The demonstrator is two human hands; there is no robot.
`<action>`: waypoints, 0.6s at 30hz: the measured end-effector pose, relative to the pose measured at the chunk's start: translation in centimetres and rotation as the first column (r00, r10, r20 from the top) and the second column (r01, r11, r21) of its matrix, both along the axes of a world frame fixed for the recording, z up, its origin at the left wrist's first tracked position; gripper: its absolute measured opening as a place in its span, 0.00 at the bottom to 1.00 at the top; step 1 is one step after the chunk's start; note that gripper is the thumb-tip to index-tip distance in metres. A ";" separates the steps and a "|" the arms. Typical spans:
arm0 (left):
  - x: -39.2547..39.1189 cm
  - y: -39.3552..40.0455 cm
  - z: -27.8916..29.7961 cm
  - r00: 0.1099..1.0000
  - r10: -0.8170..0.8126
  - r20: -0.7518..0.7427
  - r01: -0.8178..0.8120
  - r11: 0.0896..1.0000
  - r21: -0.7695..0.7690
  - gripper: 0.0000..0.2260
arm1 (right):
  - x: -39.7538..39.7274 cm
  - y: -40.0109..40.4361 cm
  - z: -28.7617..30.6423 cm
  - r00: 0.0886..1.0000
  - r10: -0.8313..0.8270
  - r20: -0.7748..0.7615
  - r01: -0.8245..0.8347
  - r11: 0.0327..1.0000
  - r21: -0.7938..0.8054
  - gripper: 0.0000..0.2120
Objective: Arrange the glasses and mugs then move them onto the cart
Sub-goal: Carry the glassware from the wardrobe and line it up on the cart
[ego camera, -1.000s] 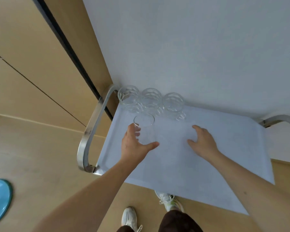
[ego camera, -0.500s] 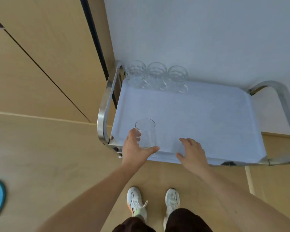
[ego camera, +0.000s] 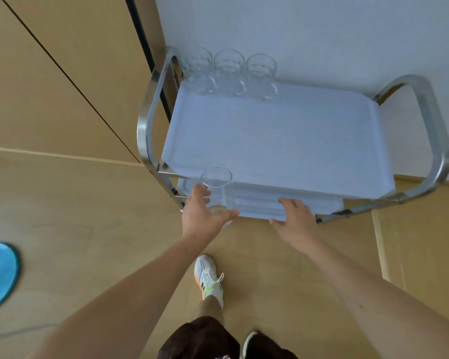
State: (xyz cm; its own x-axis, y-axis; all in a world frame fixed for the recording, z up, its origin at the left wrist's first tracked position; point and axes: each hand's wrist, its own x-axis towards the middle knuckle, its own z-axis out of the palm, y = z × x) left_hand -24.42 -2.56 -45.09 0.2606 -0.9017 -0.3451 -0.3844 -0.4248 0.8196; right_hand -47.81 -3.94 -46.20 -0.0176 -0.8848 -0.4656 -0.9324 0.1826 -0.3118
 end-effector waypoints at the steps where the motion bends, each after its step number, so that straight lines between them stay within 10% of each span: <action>1: -0.5 1.2 0.2 1.000 -0.005 0.017 0.005 1.000 -0.002 0.41 | -0.5 1.1 0.1 1.000 -0.010 0.023 0.010 1.000 -0.004 0.30; 18: -7.4 9.6 -4.4 0.993 -0.065 0.098 0.071 0.995 -0.069 0.34 | -5.4 7.5 -4.8 0.993 -0.013 0.115 0.021 0.997 -0.073 0.30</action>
